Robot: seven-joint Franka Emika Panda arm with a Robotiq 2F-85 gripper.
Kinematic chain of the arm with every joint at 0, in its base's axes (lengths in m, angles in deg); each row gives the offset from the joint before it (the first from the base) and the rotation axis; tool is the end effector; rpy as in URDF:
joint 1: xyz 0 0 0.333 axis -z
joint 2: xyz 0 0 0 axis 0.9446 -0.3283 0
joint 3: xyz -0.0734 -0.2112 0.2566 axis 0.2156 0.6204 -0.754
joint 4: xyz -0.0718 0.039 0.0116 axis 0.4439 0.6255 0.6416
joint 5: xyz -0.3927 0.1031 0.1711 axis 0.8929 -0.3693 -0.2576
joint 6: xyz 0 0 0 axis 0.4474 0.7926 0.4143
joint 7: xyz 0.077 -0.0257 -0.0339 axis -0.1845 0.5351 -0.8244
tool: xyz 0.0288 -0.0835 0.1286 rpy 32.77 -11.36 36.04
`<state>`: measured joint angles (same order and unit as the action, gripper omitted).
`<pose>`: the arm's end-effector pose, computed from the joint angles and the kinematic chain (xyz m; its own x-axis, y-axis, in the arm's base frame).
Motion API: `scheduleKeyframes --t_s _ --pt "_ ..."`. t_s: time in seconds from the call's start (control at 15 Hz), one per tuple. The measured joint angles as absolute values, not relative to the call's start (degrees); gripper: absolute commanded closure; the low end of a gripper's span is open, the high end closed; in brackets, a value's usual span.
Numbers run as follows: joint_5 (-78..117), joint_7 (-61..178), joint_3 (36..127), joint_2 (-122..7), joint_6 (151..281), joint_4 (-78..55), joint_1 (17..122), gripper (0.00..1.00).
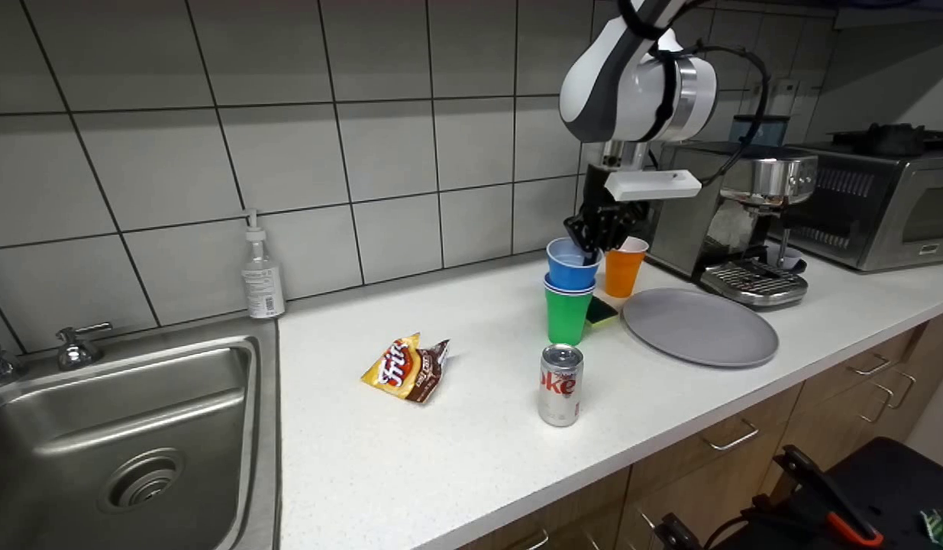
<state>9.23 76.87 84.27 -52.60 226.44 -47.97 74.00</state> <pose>0.5803 -0.0991 0.2213 0.9954 -0.0295 0.0909 -0.0265 -0.9991 -0.0344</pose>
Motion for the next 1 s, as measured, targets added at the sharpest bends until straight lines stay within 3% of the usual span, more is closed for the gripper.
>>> scheduleKeyframes --t_s 0.07,0.13,0.27,0.8,1.0 --pt "9.2 76.8 84.3 -52.8 226.4 -47.8 74.0 0.94" --pt "9.2 76.7 84.3 -53.0 226.4 -47.7 74.0 0.69" --pt "9.2 76.6 84.3 -53.3 226.4 -47.5 74.1 0.64" --pt "9.4 76.2 84.3 -53.3 226.3 -47.4 74.7 0.02" --pt "9.7 76.0 84.3 -53.3 226.3 -47.5 75.1 0.00"
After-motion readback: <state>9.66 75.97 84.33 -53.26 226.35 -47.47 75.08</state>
